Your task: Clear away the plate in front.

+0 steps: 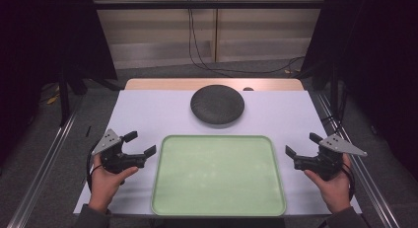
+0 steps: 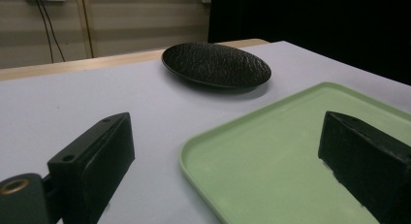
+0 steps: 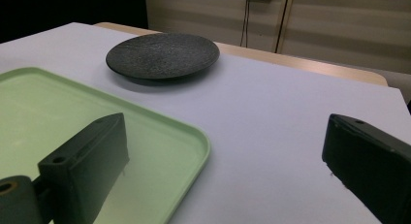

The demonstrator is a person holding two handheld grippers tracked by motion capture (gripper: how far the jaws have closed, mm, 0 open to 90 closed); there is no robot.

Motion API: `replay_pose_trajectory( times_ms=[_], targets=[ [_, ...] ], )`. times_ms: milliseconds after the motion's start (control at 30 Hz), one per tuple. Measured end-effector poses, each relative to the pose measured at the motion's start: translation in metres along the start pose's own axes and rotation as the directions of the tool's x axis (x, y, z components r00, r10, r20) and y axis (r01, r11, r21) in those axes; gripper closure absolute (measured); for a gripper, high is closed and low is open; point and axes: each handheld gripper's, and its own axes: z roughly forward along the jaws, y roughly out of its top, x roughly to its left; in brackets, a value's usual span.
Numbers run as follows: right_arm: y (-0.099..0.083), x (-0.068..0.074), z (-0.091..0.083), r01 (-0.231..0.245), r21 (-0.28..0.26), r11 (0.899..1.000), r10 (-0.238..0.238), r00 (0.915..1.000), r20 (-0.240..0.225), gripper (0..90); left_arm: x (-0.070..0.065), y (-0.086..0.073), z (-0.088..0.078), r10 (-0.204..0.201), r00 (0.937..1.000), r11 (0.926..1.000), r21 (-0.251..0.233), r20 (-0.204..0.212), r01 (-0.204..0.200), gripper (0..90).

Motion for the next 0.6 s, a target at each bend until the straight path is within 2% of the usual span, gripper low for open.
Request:
replay_pose_trajectory(
  times_ms=[167, 200, 433, 467, 500, 600],
  targets=[
    [0.000, 0.002, 0.002, 0.019, 0.000, 1.000, -0.019, 0.9998, -0.006, 2.4, 0.001, -0.002, 0.001, -0.012, 0.9999, 0.9999, 0.008, 0.006, 0.012, 5.7],
    [0.000, 0.004, 0.003, 0.019, 0.002, 1.000, -0.019, 0.9998, -0.012, 2.4, 0.002, -0.003, 0.000, -0.026, 0.9997, 0.9996, 0.005, -0.004, 0.026, 5.7],
    [0.000, 0.006, 0.005, 0.029, -0.007, 1.000, -0.029, 0.9992, -0.028, 2.3, 0.004, -0.002, 0.002, -0.059, 0.9981, 0.9981, 0.015, -0.017, 0.060, 5.7],
    [0.000, 0.006, 0.005, 0.032, -0.007, 0.999, -0.032, 0.9989, -0.033, 2.4, 0.005, -0.001, 0.005, -0.074, 0.9970, 0.9971, 0.016, -0.021, 0.075, 5.7],
    [0.000, 0.007, 0.004, 0.035, -0.005, 0.999, -0.035, 0.9989, -0.030, 2.4, 0.005, 0.000, 0.007, -0.080, 0.9967, 0.9967, 0.014, -0.009, 0.080, 5.7],
    [0.000, 0.008, 0.004, 0.034, 0.001, 0.999, -0.034, 0.9987, -0.039, 2.3, 0.004, 0.005, 0.016, -0.090, 0.9958, 0.9957, 0.021, -0.014, 0.091, 5.7]
  ],
)
